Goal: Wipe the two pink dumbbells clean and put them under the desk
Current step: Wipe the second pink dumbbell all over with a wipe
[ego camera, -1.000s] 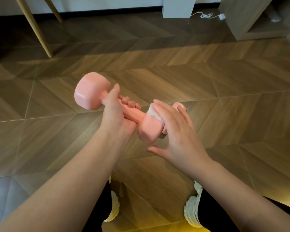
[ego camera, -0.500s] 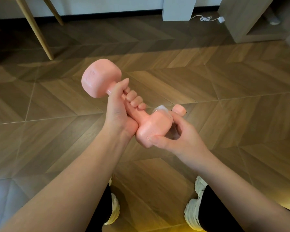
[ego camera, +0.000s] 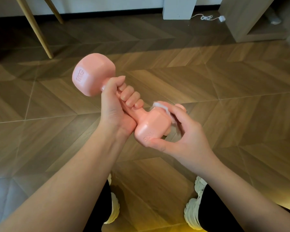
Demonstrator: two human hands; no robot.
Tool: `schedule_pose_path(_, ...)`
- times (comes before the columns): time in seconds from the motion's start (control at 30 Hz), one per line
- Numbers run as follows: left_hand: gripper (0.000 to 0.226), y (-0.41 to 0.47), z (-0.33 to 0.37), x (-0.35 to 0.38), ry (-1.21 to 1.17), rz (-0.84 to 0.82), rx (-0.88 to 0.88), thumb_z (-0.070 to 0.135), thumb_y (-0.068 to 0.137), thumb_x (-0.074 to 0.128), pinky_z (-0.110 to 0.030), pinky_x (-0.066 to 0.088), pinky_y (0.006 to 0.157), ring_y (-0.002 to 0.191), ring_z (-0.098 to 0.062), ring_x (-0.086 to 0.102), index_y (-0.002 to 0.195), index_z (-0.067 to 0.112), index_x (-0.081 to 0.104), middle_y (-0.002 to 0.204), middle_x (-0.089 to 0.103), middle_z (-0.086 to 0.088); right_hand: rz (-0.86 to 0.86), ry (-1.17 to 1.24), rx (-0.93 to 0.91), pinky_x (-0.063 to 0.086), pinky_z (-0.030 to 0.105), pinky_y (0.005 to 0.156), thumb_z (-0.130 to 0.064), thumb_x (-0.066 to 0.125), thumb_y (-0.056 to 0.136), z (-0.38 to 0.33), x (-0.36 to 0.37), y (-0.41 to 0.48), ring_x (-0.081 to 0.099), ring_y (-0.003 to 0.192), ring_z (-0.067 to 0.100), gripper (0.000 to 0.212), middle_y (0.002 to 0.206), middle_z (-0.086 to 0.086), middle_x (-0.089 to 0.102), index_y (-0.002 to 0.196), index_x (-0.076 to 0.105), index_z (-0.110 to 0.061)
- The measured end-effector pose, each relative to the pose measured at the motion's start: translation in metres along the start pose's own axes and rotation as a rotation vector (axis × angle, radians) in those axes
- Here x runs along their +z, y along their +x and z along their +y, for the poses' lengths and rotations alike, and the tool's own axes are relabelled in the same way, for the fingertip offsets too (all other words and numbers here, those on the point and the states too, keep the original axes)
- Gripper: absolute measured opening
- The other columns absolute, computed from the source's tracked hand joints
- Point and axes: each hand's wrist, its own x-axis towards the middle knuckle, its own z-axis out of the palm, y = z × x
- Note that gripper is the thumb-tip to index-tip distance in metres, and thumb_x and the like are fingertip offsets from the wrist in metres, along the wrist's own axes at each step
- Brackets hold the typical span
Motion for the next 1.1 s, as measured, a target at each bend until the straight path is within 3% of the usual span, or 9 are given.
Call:
schedule_pose_path(0.1, 0.038, -0.0009, -0.0009, -0.0003, -0.019, 0.01, -0.007, 0.018, 0.09, 0.049, -0.022, 0.026, 0.042, 0.038, -0.008, 0.023, 0.055, 0.023, 0.032, 0.044, 0.024, 0.009, 0.031, -0.103, -0.123, 0.044, 0.017, 0.097, -0.032, 0.09, 0.066, -0.0012, -0.0012, -0.0004, 0.054, 0.124, 0.008, 0.075, 0.129, -0.017, 0.059, 0.132, 0.058, -0.016)
schedule_pose_path(0.2, 0.038, -0.0018, -0.001, 0.0001, -0.011, 0.021, 0.01, 0.017, 0.09, 0.049, -0.022, 0.026, 0.041, 0.039, -0.008, 0.023, 0.055, 0.022, 0.033, 0.045, 0.024, 0.009, -0.061, -0.017, 0.053, 0.05, 0.025, 0.089, -0.044, 0.087, 0.062, 0.0023, -0.0006, 0.0031, 0.058, 0.106, 0.004, 0.075, 0.108, -0.031, 0.058, 0.129, 0.056, -0.033)
schedule_pose_path(0.33, 0.038, -0.0015, 0.001, -0.0005, -0.011, 0.028, 0.023, 0.017, 0.09, 0.049, -0.022, 0.026, 0.042, 0.039, -0.008, 0.023, 0.056, 0.022, 0.033, 0.045, 0.024, 0.009, -0.031, -0.026, 0.002, 0.04, 0.01, 0.092, -0.044, 0.085, 0.065, 0.002, -0.0002, 0.001, 0.053, 0.115, -0.006, 0.079, 0.115, -0.035, 0.057, 0.136, 0.055, -0.023)
schedule_pose_path(0.47, 0.039, -0.0021, -0.0004, -0.0004, -0.034, 0.05, 0.026, 0.017, 0.089, 0.05, -0.022, 0.027, 0.042, 0.039, -0.008, 0.024, 0.054, 0.022, 0.034, 0.044, 0.025, 0.009, 0.059, -0.187, -0.199, 0.04, 0.012, 0.093, -0.034, 0.082, 0.076, 0.0033, 0.0017, -0.0031, 0.051, 0.124, 0.001, 0.07, 0.139, -0.008, 0.056, 0.136, 0.055, -0.013)
schedule_pose_path(0.63, 0.037, -0.0026, 0.0014, 0.0007, 0.027, 0.048, 0.085, 0.017, 0.09, 0.049, -0.023, 0.028, 0.042, 0.04, -0.009, 0.024, 0.057, 0.022, 0.033, 0.045, 0.026, 0.008, -0.022, -0.088, -0.034, 0.038, 0.01, 0.093, -0.045, 0.08, 0.072, 0.0044, 0.0003, -0.0007, 0.051, 0.12, -0.006, 0.071, 0.125, -0.034, 0.055, 0.136, 0.05, -0.037)
schedule_pose_path(0.77, 0.038, -0.0039, 0.0011, 0.0008, 0.008, 0.073, 0.09, 0.016, 0.091, 0.049, -0.023, 0.027, 0.042, 0.04, -0.009, 0.023, 0.056, 0.021, 0.033, 0.045, 0.024, 0.008, 0.057, -0.303, -0.322, 0.038, 0.042, 0.113, -0.028, 0.077, 0.084, 0.0015, 0.0029, -0.0027, 0.045, 0.138, 0.011, 0.062, 0.145, -0.004, 0.05, 0.138, 0.051, -0.012)
schedule_pose_path(0.83, 0.039, -0.0032, 0.0, 0.0005, -0.006, 0.092, 0.082, 0.017, 0.091, 0.049, -0.023, 0.026, 0.042, 0.04, -0.009, 0.023, 0.057, 0.021, 0.032, 0.045, 0.024, 0.008, 0.06, -0.328, -0.376, 0.037, 0.049, 0.113, -0.023, 0.075, 0.086, 0.0045, 0.0048, -0.0033, 0.043, 0.14, 0.014, 0.059, 0.146, 0.003, 0.05, 0.138, 0.051, -0.007)
schedule_pose_path(0.97, 0.038, -0.0018, 0.0011, -0.0007, 0.0, 0.109, 0.093, 0.017, 0.091, 0.049, -0.023, 0.027, 0.043, 0.04, -0.009, 0.023, 0.057, 0.022, 0.032, 0.046, 0.024, 0.008, -0.024, -0.127, -0.047, 0.036, 0.018, 0.109, -0.035, 0.078, 0.08, 0.0023, 0.0026, 0.0, 0.043, 0.134, -0.004, 0.069, 0.143, -0.017, 0.052, 0.143, 0.05, -0.025)
schedule_pose_path(1.1, 0.037, -0.003, 0.0015, -0.0005, 0.016, 0.094, 0.105, 0.016, 0.091, 0.049, -0.023, 0.027, 0.042, 0.04, -0.01, 0.023, 0.058, 0.022, 0.032, 0.046, 0.024, 0.008, -0.048, -0.045, 0.019, 0.041, 0.015, 0.101, -0.032, 0.084, 0.075, 0.0022, -0.0022, 0.0017, 0.05, 0.124, -0.005, 0.072, 0.132, -0.023, 0.058, 0.139, 0.052, -0.03)
